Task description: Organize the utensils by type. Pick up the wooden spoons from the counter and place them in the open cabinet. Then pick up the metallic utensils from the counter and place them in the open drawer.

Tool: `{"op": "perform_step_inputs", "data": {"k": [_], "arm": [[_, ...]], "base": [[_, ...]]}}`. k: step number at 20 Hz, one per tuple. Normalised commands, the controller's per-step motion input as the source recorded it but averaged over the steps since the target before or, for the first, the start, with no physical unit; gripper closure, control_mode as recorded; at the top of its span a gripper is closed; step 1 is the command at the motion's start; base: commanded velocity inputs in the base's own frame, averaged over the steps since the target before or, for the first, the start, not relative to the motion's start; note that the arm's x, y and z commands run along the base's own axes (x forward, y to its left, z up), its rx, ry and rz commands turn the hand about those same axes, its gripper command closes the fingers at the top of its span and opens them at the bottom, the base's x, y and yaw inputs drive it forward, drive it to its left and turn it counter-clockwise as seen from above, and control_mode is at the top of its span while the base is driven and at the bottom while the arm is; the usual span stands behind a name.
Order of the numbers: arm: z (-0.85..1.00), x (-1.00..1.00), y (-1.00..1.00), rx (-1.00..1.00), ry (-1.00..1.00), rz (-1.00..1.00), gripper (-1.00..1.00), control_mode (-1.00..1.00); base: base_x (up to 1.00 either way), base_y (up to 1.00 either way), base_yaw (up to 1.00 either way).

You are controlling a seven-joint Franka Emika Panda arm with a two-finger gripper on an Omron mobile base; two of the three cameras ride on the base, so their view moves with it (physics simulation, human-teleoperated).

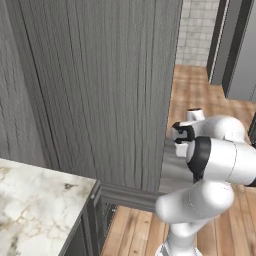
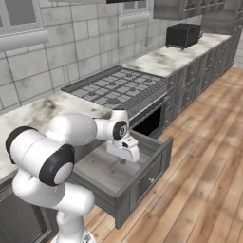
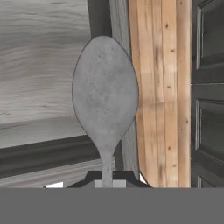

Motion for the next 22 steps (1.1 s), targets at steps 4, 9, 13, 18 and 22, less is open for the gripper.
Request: {"op": "perform_step_inputs", "data": {"k": [4,9,13,18,22], "arm": [[0.04,0.32,0.09,0.1,0.0,0.0,1.0,-1.0],[-0.03,0.25,0.06,0.08,-0.01,0.0,1.0,-1.0],[-0.38,0.28,0.26,-0.02,-0.11,0.0,1.0,-1.0],[-0.41,0.1,0.39,-0.04,-0.19,0.0,1.0,-1.0],[-0.27,0.08,0.27,0.0,-0.15,0.0,1.0,-1.0]], "base": [[0.0,0.0,0.0],[0.0,0.0,0.0],[0.0,0.0,0.0],[0.0,0.0,0.0],[0.0,0.0,0.0]]}}
